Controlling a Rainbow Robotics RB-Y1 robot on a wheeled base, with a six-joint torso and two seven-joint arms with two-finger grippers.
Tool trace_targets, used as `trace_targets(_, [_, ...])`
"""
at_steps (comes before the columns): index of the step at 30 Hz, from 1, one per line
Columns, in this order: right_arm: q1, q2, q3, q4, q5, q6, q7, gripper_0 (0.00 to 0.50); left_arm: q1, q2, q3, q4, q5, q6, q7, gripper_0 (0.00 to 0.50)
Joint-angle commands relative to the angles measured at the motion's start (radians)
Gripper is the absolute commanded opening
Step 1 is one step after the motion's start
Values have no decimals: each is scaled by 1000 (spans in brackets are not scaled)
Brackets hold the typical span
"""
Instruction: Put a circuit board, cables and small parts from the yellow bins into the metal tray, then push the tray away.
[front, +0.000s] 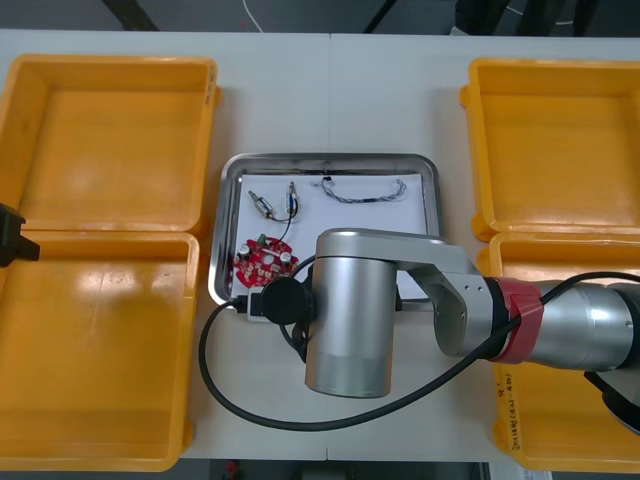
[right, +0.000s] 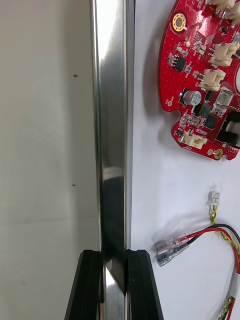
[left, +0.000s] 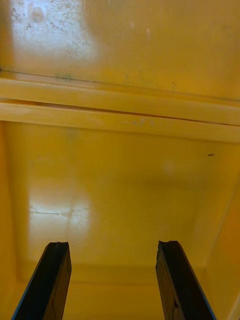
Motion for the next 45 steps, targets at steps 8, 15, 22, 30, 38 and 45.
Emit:
trace_targets(8, [-146, -44, 15, 22, 5, -12, 32, 0, 15, 45, 30, -29, 8, 6, -37, 500])
trace_targets(15, [-185, -26, 15, 100, 4, -31, 36, 0, 15, 45, 30, -29, 8, 6, -37, 500])
trace_targets(22, [-211, -6, 15, 172, 13, -60, 39, 0, 15, 45, 30, -29, 8, 6, -37, 500])
trace_targets(30, [-223, 2, 15, 235, 35, -136, 51, 0, 15, 45, 30, -29, 8, 6, -37, 500])
trace_targets(38, [-254, -3, 50, 302, 44, -258, 65, 0, 15, 45, 30, -29, 8, 6, -37, 500])
trace_targets(45, [-289, -23, 115, 329, 62, -328, 68, 0, 15, 45, 30, -29, 8, 6, -37, 500])
